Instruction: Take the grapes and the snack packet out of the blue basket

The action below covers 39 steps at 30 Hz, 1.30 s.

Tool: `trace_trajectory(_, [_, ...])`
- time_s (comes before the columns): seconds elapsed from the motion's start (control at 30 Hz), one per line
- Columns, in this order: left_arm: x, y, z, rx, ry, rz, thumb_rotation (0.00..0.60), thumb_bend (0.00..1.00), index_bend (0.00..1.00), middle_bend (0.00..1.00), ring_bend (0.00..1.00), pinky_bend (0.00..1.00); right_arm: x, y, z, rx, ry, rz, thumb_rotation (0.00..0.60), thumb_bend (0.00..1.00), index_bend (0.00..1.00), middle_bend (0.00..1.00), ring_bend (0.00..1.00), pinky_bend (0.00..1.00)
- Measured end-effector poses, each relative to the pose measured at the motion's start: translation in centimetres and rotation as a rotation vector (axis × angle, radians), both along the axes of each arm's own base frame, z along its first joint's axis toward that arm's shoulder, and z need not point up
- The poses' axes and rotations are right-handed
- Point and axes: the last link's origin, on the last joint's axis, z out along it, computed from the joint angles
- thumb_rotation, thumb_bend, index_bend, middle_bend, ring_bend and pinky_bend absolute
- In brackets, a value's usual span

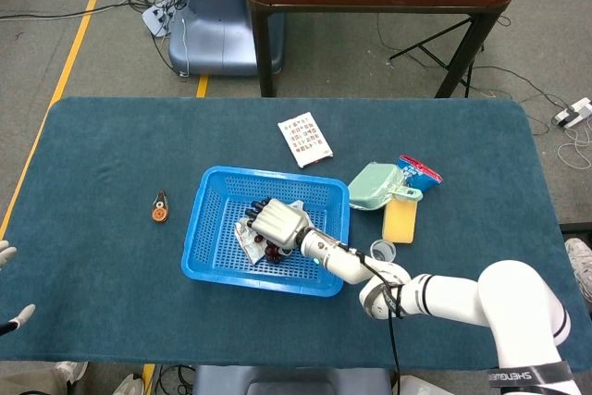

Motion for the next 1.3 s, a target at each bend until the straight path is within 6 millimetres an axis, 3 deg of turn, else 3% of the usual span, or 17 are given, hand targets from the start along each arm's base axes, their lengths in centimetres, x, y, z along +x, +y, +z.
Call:
trace_trajectory(0.13, [-0.3, -0.2, 0.2, 0.005, 0.0, 0.009, 0.6, 0.15, 0.21, 0.14, 0.13, 0.11, 0.1, -0.4, -0.9, -0.025, 0.016, 0.007, 0.6, 0.23, 0.34, 0.27, 0.18, 0.29])
trace_trajectory(0.3, [-0.6, -0.3, 0.3, 0.009, 0.0, 0.014, 0.6, 0.15, 0.21, 0.14, 0.13, 0.11, 0.3, -1.1, -1.3, -0.08, -0.011, -0.007, 0.6, 0.38, 0.6, 0.44, 0.38, 0.5])
trace_trajectory(0.47, [-0.7, -0.4, 0.3, 0.008, 0.0, 0.017, 0.6, 0.15, 0.21, 0.14, 0.13, 0.11, 0.6, -1.4, -1.1, -0.114, -0.067, -0.007, 0.6, 0.47, 0.73, 0.53, 0.51, 0.66])
trace_trajectory(0.67, [-0.6, -0.3, 0.1, 0.003, 0.001, 0.013, 0.6, 0.15, 0.21, 0.14, 0.13, 0.11, 0.6, -1.5, 0.2, -0.113, -0.144, -0.018, 0.6, 0.48, 0.76, 0.55, 0.53, 0.69])
trace_trajectory(0.87, [-0.5, -0.2, 0.1, 0.003, 0.004, 0.006, 0.6, 0.15, 0.21, 0.14, 0.13, 0.11, 0.1, -1.9, 3.9, -0.141, -0.258, -0.045, 0.6, 0.48, 0.76, 0.55, 0.54, 0.7])
trace_trajectory(1.07, [-0.1, 0.0, 0.0, -0.002, 0.006, -0.007, 0.6, 0.15, 0.21, 0.14, 0.13, 0.11, -1.8, -2.6, 9.2, -0.222, -0.338, -0.067, 0.6, 0.48, 0.76, 0.55, 0.54, 0.7])
trace_trajectory(1.17, [0.2, 0.1, -0.2, -0.008, 0.004, -0.017, 0.6, 0.15, 0.21, 0.14, 0.13, 0.11, -3.7, -3.3, 12.2, -0.287, -0.352, -0.094, 0.6, 0.48, 0.76, 0.55, 0.54, 0.7])
trace_trajectory(1.3, [0.4, 0.2, -0.3, -0.012, 0.002, -0.023, 0.6, 0.15, 0.21, 0.14, 0.13, 0.11, -8.0, -4.1, 16.3, -0.383, -0.335, -0.178, 0.6, 0.48, 0.76, 0.53, 0.54, 0.7])
